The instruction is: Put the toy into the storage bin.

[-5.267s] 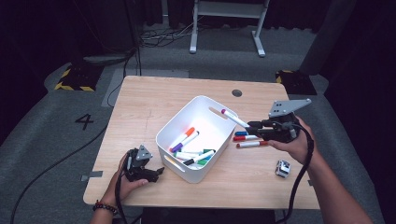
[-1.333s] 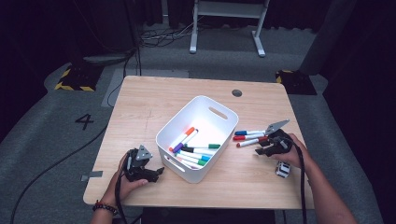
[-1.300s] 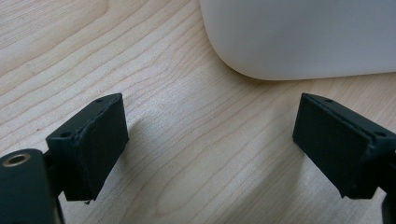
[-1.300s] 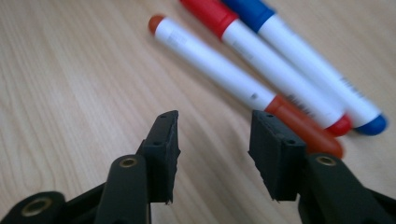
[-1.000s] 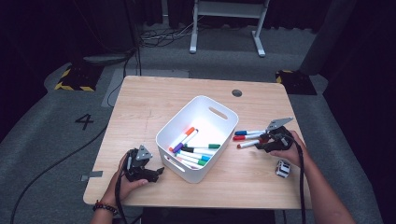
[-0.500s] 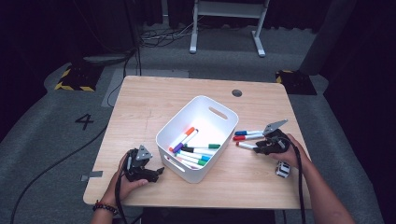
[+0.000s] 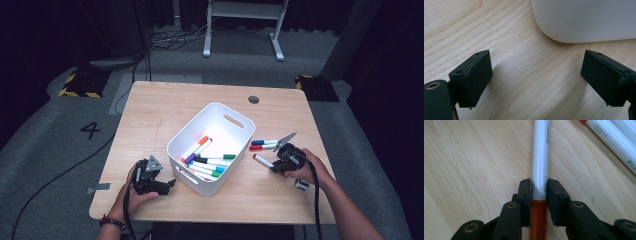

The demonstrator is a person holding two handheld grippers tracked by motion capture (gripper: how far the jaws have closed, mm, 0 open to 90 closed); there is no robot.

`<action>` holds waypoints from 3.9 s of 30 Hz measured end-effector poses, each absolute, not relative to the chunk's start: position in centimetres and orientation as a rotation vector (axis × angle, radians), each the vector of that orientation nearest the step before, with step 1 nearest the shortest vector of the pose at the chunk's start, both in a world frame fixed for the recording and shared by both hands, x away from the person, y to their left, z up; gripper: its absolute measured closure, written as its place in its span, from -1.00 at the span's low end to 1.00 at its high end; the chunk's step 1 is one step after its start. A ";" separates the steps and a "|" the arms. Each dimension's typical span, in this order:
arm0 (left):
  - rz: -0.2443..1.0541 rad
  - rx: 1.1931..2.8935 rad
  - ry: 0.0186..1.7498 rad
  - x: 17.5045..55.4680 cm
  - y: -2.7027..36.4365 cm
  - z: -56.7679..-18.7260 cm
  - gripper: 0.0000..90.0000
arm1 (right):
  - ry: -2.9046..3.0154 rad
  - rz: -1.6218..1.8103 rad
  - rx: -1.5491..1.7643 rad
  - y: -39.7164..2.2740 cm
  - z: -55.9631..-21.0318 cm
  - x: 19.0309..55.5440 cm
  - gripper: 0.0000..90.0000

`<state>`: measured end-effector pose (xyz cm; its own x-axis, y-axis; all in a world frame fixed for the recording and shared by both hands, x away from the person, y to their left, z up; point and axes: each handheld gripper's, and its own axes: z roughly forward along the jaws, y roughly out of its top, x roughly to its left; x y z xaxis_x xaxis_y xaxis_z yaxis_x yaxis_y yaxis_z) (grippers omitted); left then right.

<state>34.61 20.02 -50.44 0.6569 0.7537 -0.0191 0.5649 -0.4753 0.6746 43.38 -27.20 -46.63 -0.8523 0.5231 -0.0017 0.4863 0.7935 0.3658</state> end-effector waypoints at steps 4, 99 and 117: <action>0.371 2.212 1.016 34.6 20.0 -50.4 -0.77 | 2.837 0.547 0.866 -26.9 -46.7 42.1 0.59; 0.371 2.213 1.016 34.6 20.0 -50.4 -0.77 | 2.831 0.804 0.633 -8.6 -35.8 43.6 0.66; 0.371 2.212 1.016 34.6 20.0 -50.4 -0.77 | 2.927 0.707 0.520 -5.2 -37.4 40.2 0.65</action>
<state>34.61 20.02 -50.45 0.6569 0.7537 -0.0189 0.5646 -0.4752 0.6749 40.21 -5.19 -37.37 -0.9384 0.3455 -0.0039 0.3056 0.8352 0.4571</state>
